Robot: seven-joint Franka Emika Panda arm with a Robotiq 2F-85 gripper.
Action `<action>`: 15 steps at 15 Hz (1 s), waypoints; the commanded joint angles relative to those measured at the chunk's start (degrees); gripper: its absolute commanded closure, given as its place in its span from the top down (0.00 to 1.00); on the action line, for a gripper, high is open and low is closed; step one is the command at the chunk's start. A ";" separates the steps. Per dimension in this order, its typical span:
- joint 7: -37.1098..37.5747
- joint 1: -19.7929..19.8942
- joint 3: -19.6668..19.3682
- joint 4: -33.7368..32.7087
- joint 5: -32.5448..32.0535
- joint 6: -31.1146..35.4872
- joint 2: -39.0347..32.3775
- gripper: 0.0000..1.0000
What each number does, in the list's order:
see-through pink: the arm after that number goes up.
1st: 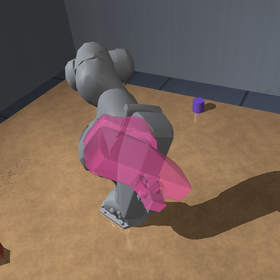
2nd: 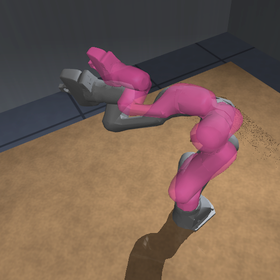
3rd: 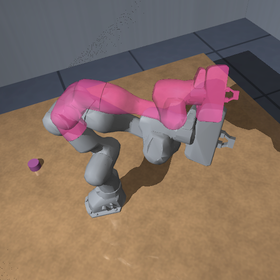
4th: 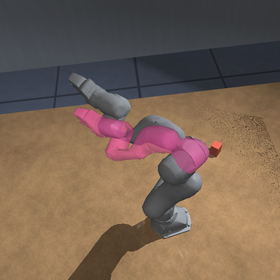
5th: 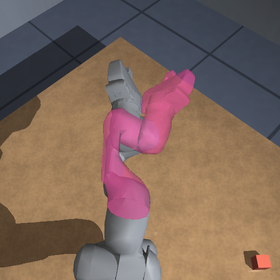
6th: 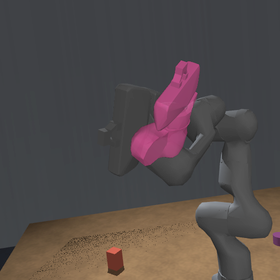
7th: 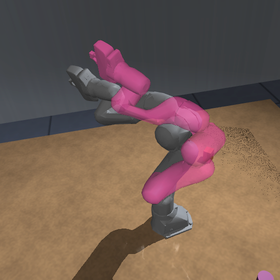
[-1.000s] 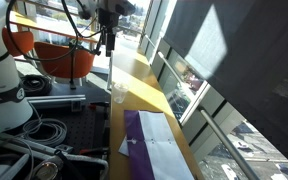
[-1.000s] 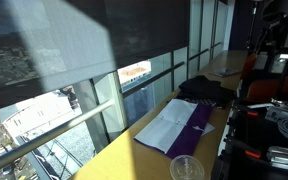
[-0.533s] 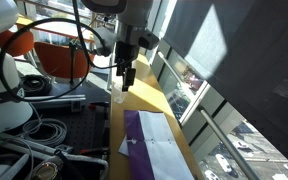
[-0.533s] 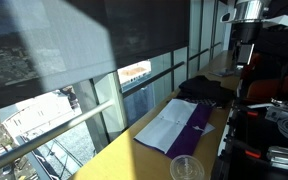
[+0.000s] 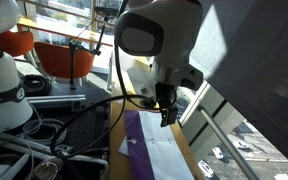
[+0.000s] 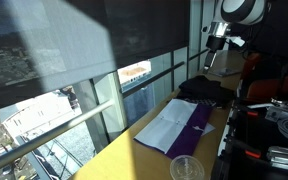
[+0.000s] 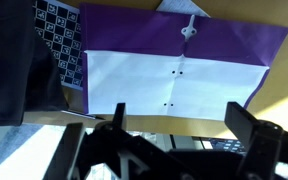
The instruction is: Close the purple file on the table
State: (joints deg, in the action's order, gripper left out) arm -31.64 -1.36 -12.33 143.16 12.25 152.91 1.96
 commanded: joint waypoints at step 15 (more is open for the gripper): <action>0.02 12.56 11.45 -23.29 3.42 0.96 -24.61 1.00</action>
State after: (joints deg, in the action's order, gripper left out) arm -31.62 7.12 -4.15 121.19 16.73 154.19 -21.57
